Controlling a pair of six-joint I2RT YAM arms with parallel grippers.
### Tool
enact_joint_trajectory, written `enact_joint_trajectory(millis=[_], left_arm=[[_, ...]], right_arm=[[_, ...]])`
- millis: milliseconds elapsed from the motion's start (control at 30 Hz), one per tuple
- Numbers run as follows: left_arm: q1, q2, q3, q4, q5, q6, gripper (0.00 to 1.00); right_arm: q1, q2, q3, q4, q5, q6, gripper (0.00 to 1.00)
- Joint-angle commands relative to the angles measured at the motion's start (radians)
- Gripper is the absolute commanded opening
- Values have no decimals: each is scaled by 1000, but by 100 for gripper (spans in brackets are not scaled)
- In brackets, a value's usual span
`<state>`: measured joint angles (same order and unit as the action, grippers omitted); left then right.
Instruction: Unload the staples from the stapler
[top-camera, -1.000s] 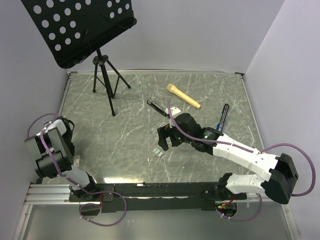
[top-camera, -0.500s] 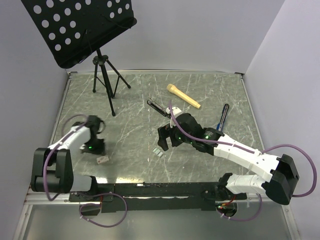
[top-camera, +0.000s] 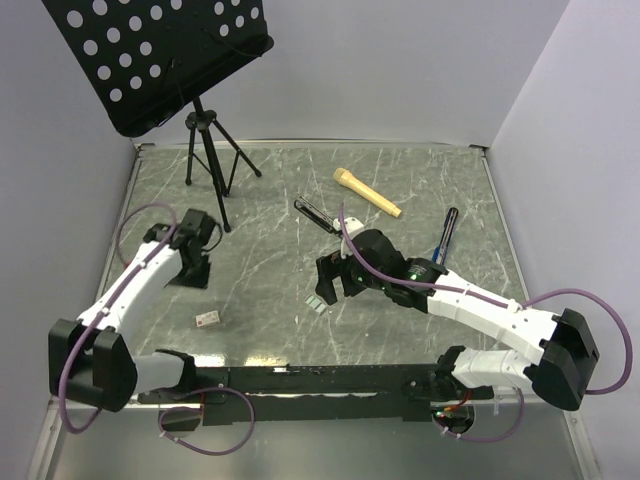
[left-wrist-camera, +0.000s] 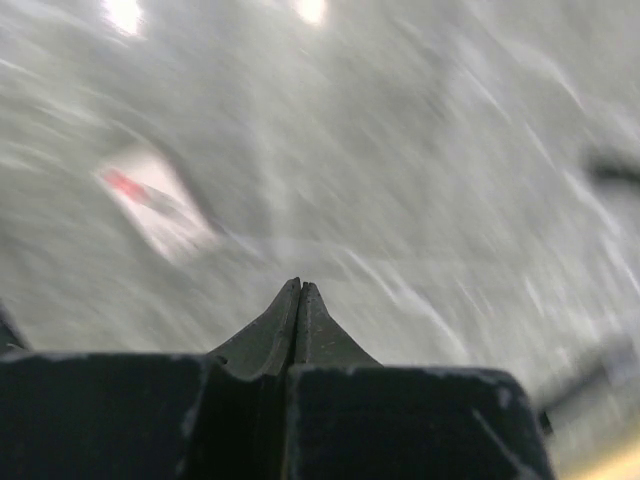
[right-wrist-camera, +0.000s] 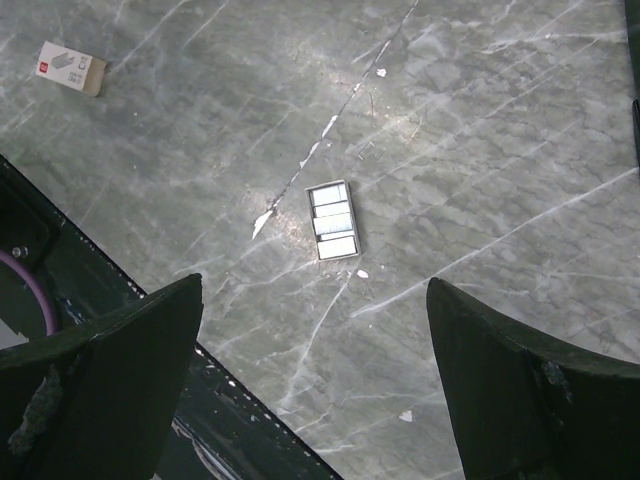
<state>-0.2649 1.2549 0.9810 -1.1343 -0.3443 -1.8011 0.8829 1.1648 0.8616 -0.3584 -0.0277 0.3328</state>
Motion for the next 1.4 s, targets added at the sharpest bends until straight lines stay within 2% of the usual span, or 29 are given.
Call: enact_joint_trajectory(millis=[0, 133, 433, 767, 1067, 1233, 1367], left_arm=[[187, -60, -149, -87, -67, 14, 1], [325, -58, -223, -15, -71, 101, 1], [332, -22, -285, 47, 51, 144, 1], [285, -12, -344, 97, 116, 129, 1], [273, 27, -331, 177, 136, 170, 1], [210, 66, -279, 238, 136, 218, 1], [139, 109, -222, 362, 194, 275, 1]], right_arm=[[-4, -47, -7, 38, -5, 9, 100], [-4, -45, -10, 32, -12, 3, 100], [-5, -37, -7, 35, -9, 0, 100], [-4, -33, 1, 27, -6, -2, 100], [-4, -40, -10, 32, 0, 3, 100], [-4, -43, -19, 33, 3, 6, 100], [-2, -43, -22, 32, 11, 2, 100]])
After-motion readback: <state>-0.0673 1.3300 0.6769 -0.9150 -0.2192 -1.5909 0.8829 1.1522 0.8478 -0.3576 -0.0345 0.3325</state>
